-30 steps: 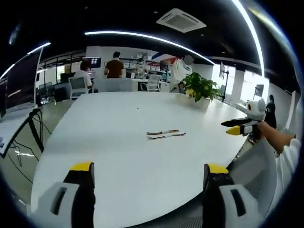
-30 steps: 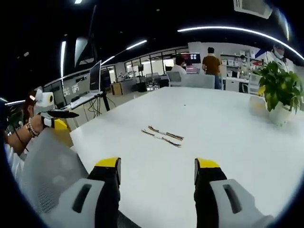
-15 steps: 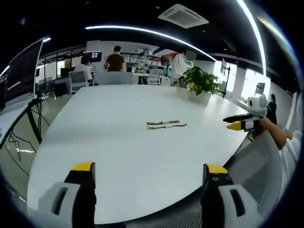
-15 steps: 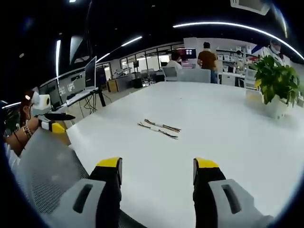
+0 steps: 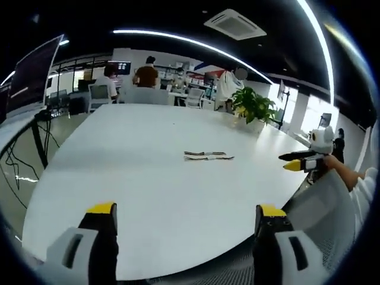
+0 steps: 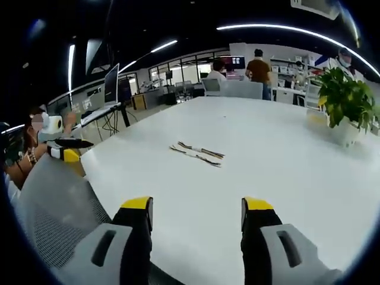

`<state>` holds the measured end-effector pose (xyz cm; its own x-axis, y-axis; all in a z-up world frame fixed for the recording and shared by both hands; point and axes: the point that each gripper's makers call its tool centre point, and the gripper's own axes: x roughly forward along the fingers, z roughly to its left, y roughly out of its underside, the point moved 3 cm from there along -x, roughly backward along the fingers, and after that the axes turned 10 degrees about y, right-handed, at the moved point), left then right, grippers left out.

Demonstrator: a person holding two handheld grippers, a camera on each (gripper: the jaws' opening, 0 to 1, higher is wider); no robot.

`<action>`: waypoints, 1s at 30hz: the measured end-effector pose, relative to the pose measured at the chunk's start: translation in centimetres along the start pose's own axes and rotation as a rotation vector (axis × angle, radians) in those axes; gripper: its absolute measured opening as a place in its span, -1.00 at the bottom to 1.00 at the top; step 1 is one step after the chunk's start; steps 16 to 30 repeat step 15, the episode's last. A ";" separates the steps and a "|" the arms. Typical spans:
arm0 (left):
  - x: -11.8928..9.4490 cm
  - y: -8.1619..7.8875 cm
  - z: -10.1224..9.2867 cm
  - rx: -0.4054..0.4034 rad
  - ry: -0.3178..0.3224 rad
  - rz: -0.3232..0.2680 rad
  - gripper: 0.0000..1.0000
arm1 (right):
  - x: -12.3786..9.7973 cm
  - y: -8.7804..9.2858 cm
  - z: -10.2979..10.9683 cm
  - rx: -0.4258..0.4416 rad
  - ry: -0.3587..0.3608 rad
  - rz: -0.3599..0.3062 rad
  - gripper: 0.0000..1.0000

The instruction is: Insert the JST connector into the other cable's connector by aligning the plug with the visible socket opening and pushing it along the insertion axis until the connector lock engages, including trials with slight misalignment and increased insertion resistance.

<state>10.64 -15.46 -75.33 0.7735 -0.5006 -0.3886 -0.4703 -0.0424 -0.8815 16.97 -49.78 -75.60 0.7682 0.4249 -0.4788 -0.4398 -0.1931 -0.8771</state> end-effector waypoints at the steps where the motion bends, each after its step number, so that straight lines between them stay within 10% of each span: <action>1: 0.0 0.0 -0.1 -0.012 0.004 0.000 0.92 | 0.0 0.1 0.0 -0.002 0.000 0.004 0.16; 30: 0.0 0.3 -0.2 -0.022 0.025 0.011 0.86 | 0.2 0.7 0.4 -0.025 -0.025 0.040 0.18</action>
